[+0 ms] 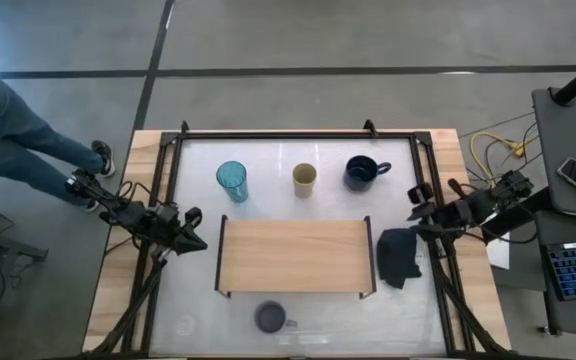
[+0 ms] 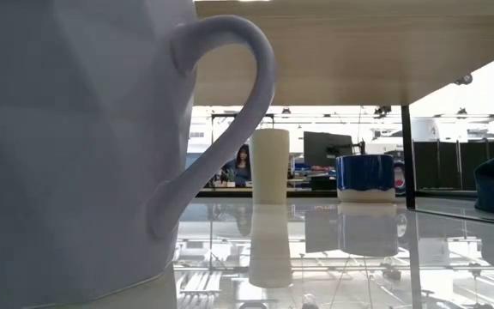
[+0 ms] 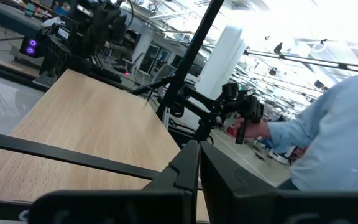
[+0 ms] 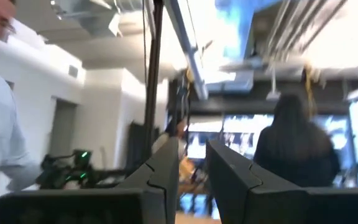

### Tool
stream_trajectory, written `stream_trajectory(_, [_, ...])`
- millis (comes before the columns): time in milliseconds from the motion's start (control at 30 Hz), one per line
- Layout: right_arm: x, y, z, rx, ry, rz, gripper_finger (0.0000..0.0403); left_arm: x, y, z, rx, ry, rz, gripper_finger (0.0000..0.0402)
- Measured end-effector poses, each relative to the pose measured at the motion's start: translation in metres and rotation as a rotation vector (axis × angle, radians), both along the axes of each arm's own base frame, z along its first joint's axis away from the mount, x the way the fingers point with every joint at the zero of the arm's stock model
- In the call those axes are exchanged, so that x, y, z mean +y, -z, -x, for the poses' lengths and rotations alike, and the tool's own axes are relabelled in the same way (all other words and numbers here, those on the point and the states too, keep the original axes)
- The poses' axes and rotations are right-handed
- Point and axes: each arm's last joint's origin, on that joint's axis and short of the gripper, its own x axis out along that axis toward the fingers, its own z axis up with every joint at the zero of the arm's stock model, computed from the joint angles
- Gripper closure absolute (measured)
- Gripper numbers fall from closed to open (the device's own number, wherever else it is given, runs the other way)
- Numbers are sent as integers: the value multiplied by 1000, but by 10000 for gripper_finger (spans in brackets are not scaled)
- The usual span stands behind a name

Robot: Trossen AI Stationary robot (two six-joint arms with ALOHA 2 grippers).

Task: Stack small to large cups/mugs on shelf
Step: Put the blue mug on the shelf

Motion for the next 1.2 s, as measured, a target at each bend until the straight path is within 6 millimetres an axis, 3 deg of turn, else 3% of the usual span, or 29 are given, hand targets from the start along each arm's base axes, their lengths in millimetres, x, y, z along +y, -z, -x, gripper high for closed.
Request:
stream_trajectory(133, [-3, -7, 4, -91, 51, 3, 334, 1, -3, 0, -27, -13, 24, 402])
stream_trajectory(267, [-9, -18, 12, -202, 141, -85, 333, 4, -19, 3, -168, -60, 111, 402])
stream_trajectory(433, [-13, -27, 17, -298, 160, -192, 331, 17, -36, 9, -326, -398, 122, 402])
stream_trajectory(633, [-7, -22, 5, -200, 76, -240, 331, 26, -48, 17, -422, -625, 36, 402])
stream_trajectory(800, [-4, -19, -1, -151, 44, -260, 331, 29, -62, 27, -586, -518, 227, 402])
stream_trajectory(933, [-4, -19, -1, -154, 85, -240, 326, 24, -84, 29, -672, -335, 177, 402])
stream_trajectory(1200, [-14, -22, 3, -149, 297, -395, 327, 5, -129, -1, -504, -309, -15, 402])
